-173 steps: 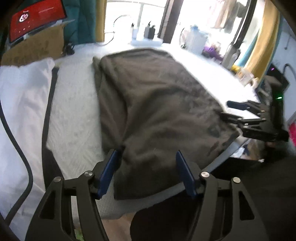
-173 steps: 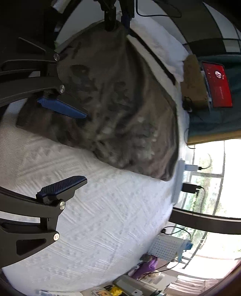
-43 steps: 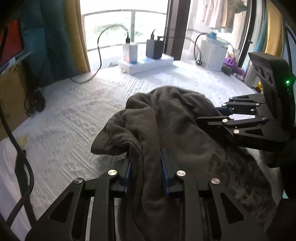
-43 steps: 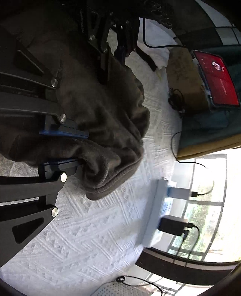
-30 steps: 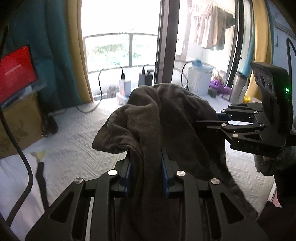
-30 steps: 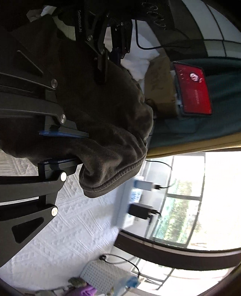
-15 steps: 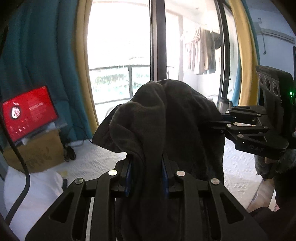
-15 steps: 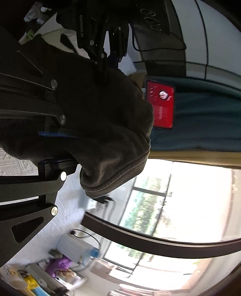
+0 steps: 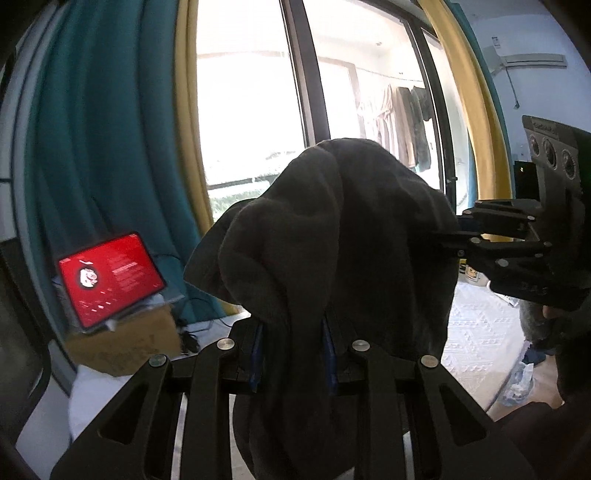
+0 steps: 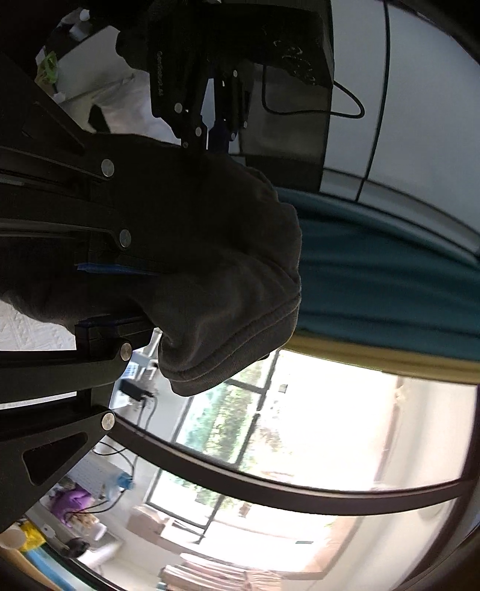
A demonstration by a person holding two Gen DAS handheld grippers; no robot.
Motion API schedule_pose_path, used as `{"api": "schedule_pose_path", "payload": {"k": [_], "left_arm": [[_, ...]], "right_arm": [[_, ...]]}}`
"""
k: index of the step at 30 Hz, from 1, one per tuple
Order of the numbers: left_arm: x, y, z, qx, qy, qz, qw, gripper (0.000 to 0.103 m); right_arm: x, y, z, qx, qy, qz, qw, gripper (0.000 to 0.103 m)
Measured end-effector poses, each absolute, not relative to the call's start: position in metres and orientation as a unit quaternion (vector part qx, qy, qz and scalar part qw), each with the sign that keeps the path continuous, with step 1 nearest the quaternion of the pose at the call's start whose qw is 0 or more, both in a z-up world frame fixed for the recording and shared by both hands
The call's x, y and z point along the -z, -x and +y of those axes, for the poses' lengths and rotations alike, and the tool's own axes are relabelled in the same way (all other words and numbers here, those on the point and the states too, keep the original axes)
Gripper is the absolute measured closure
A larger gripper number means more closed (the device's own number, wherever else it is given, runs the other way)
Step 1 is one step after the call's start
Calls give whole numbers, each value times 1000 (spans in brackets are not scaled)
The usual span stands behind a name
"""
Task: Fold small clothes
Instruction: 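Lift the shirt end with the left tool while the right tool grips the shirt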
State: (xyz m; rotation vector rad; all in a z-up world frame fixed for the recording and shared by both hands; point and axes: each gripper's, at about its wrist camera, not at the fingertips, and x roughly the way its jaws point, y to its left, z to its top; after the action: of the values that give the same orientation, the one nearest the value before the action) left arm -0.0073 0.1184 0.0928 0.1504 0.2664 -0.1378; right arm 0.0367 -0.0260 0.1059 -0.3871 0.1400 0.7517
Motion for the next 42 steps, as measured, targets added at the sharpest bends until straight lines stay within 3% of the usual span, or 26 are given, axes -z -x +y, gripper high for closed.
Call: {"api": "schedule_pose_path", "payload": {"k": [12, 42], "left_arm": [[-85, 28, 149, 32, -76, 139, 987, 78], [60, -147, 213, 31, 30, 354, 934, 78]], "right_arm": [[-106, -9, -3, -407, 193, 57, 891, 86], [51, -218, 69, -392, 164, 282, 860, 86]]}}
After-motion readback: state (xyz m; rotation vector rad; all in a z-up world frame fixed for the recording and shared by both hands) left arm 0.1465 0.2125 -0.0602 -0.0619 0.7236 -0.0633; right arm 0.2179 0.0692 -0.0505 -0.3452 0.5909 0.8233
